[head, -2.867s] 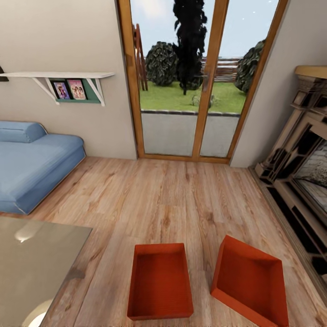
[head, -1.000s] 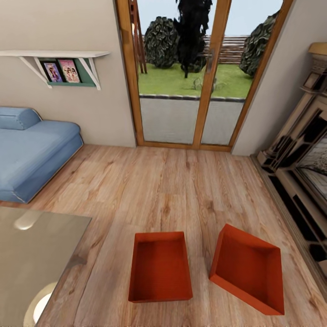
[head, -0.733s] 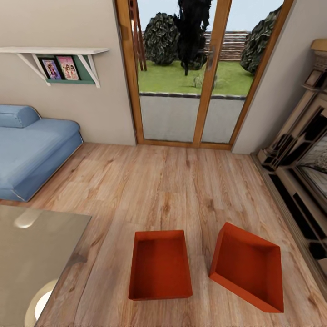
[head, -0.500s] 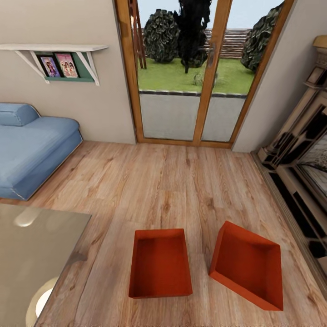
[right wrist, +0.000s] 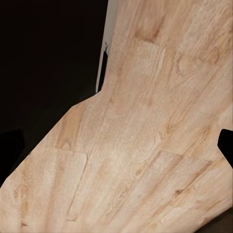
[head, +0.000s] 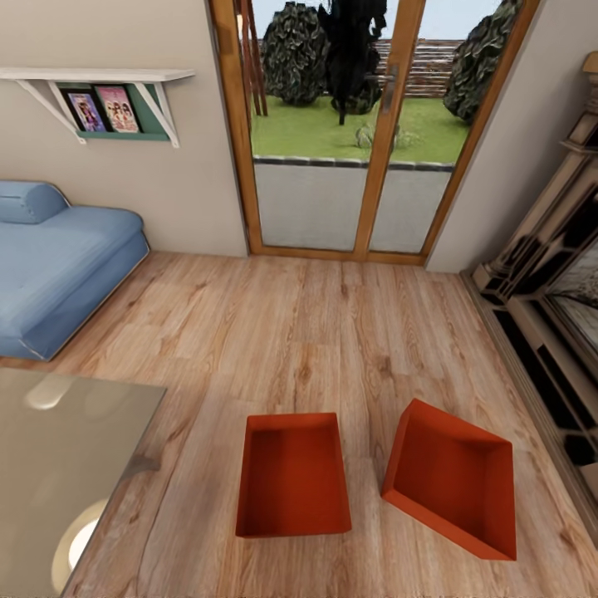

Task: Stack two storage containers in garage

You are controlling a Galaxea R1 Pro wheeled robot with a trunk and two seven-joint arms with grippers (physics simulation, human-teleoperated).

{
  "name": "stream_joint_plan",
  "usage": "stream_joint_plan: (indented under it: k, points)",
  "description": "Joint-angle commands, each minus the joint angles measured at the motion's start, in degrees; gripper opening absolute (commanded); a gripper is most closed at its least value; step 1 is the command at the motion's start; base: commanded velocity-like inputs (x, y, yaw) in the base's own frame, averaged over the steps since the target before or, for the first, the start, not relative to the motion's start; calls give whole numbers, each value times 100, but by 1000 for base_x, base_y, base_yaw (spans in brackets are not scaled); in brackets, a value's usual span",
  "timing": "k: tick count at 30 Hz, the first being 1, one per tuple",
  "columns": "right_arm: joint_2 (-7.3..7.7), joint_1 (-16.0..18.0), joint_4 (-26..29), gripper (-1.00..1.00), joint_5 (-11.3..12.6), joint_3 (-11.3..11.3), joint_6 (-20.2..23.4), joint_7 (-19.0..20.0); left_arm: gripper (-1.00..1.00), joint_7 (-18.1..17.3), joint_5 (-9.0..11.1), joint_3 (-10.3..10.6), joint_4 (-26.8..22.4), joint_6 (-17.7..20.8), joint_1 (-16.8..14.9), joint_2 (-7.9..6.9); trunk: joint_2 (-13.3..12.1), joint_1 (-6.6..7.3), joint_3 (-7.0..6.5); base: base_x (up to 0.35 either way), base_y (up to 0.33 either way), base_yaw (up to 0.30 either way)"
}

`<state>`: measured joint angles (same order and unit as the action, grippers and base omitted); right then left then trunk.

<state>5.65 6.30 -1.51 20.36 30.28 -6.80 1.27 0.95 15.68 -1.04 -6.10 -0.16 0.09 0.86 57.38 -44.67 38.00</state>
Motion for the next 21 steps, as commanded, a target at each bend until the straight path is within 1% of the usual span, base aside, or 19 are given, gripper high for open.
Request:
stream_joint_plan:
  k: [1,21]
  points:
    - [-2,6,-16,100,56,48,-32,13,100,10,23,-6,-6,-2,1,2,3,0,13,0,0,0]
    - [-2,6,-16,100,56,48,-32,13,100,10,23,-1,-6,-2,2,-1,3,0,197,0,0,0]
